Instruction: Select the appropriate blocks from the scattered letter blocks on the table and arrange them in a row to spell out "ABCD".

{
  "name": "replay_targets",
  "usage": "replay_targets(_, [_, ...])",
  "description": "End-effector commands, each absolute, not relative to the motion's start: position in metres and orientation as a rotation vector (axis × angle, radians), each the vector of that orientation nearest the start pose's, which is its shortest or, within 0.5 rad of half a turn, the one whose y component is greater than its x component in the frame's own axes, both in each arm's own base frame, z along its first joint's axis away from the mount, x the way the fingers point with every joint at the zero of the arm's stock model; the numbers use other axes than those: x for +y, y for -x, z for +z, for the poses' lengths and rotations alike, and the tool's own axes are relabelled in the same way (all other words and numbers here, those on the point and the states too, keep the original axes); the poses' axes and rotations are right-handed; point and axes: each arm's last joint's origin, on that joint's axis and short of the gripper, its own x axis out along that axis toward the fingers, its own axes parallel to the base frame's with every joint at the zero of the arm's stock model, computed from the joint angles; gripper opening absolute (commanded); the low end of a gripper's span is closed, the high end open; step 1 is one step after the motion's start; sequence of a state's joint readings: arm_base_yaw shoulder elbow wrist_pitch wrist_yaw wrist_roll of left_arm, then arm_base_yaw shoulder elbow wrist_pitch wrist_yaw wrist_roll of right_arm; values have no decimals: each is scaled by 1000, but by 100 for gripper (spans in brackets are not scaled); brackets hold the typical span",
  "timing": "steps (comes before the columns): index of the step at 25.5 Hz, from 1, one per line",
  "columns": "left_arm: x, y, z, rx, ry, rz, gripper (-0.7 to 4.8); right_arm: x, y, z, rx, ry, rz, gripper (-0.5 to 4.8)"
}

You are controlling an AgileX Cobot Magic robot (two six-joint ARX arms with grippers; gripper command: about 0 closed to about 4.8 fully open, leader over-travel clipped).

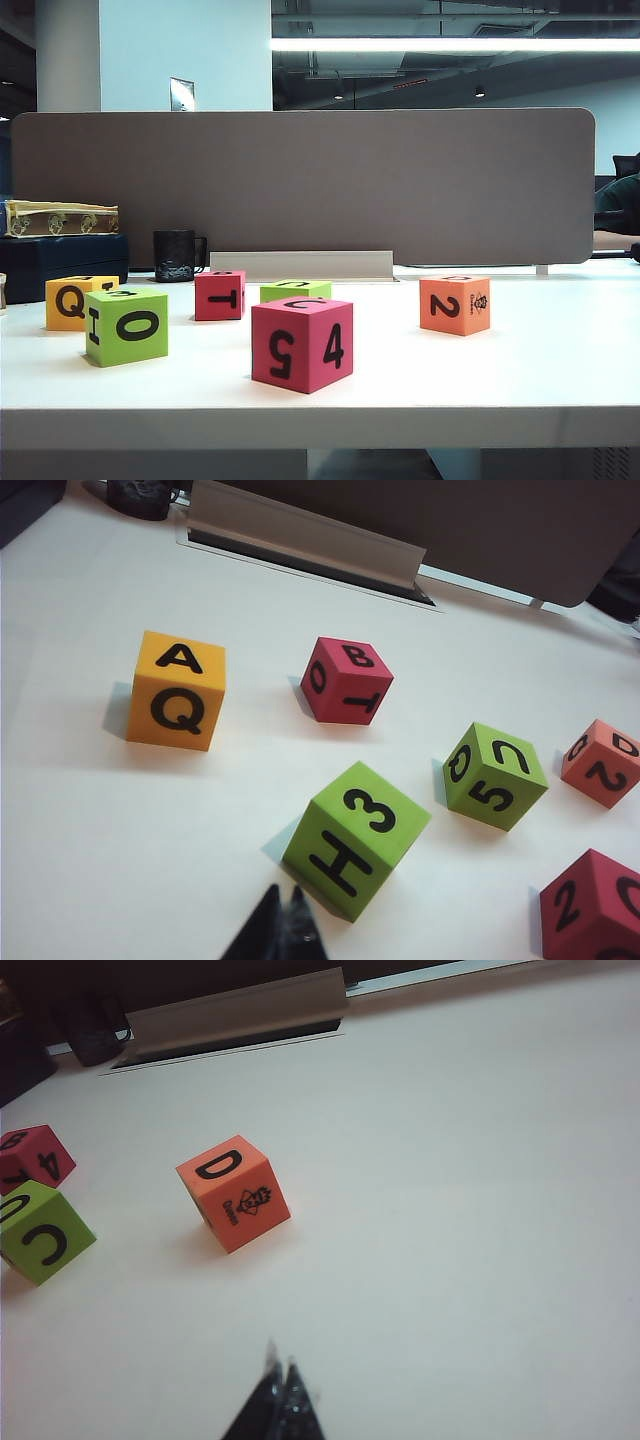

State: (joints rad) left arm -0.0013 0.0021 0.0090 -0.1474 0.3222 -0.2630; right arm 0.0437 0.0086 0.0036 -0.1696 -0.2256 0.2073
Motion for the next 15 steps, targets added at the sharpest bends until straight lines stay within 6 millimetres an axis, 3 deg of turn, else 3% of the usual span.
replay_targets(1, [-9,-95,153,186,316,-302,-6,11,-95,150,177,-243,257,-2])
replay_targets(10, [-9,-95,156,176,375,-307,-6,11,-95,153,151,-253,260,-2])
replay_targets(13, [-10,-93,164,157,405,-315,-6,11,-95,160,104,-249,265,-2])
replay_targets(15, [-10,-91,178,115,405,-324,-6,11,-93,175,42,-253,273,-2])
